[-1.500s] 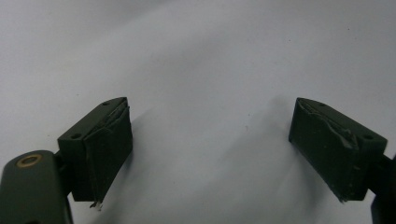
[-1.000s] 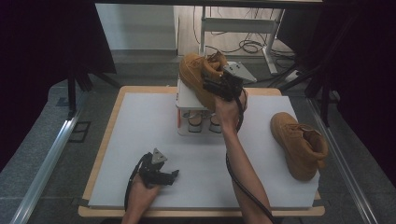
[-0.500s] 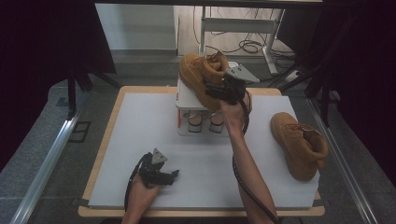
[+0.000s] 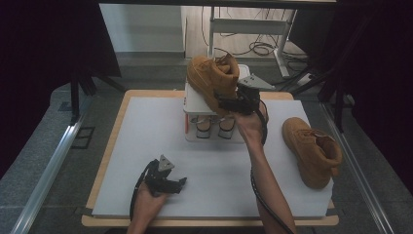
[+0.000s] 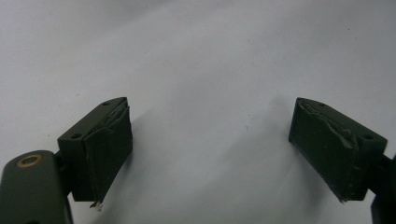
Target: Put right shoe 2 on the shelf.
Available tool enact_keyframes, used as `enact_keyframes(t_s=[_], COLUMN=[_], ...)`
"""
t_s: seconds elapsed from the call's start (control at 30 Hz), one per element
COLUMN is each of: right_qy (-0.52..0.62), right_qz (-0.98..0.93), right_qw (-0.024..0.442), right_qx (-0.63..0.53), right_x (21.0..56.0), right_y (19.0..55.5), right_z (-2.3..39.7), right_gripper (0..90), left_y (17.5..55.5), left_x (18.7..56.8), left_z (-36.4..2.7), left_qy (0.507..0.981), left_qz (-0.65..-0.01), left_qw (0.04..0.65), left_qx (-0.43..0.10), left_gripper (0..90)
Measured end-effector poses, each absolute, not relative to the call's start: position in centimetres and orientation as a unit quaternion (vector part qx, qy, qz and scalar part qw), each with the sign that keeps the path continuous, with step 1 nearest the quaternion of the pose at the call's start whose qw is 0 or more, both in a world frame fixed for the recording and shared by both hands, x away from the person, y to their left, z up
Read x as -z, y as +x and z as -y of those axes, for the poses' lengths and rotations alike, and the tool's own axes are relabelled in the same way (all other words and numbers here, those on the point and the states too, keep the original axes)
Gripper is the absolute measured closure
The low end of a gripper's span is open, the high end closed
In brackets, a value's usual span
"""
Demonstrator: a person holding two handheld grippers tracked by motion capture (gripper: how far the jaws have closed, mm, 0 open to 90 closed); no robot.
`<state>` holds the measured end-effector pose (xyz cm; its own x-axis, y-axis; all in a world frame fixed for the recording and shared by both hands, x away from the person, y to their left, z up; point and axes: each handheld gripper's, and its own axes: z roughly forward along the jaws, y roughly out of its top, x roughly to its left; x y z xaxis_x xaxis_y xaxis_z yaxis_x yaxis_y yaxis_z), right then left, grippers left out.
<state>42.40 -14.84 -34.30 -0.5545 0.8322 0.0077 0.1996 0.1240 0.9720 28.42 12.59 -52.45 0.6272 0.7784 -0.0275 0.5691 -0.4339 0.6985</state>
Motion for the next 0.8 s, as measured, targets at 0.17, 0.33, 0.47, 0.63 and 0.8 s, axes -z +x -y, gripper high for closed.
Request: enact_keyframes(t_s=[0.17, 0.33, 0.47, 0.63, 0.8], right_qy=[0.364, 0.365, 0.365, 0.355, 0.354], right_qz=[-0.708, -0.728, -0.732, -0.732, -0.735], right_qw=[0.291, 0.278, 0.272, 0.271, 0.263], right_qx=[-0.531, -0.509, -0.506, -0.514, -0.515], right_x=[34.6, 34.9, 35.4, 35.5, 35.9], right_y=[41.6, 41.0, 40.4, 39.4, 38.7], right_z=[15.1, 15.7, 16.3, 17.5, 18.8], right_gripper=[13.2, 18.5, 27.2, 43.6, 55.6], left_y=[28.4, 28.4, 28.4, 28.4, 28.4], left_x=[52.4, 52.4, 52.4, 52.5, 52.5], left_z=[-12.6, -12.6, -12.6, -12.6, -12.6], left_qy=[0.833, 0.833, 0.833, 0.833, 0.833], left_qz=[-0.404, -0.404, -0.404, -0.405, -0.405], left_qw=[0.345, 0.345, 0.345, 0.346, 0.346], left_qx=[-0.151, -0.151, -0.151, -0.151, -0.151], left_gripper=[13.2, 13.2, 13.2, 13.2, 13.2])
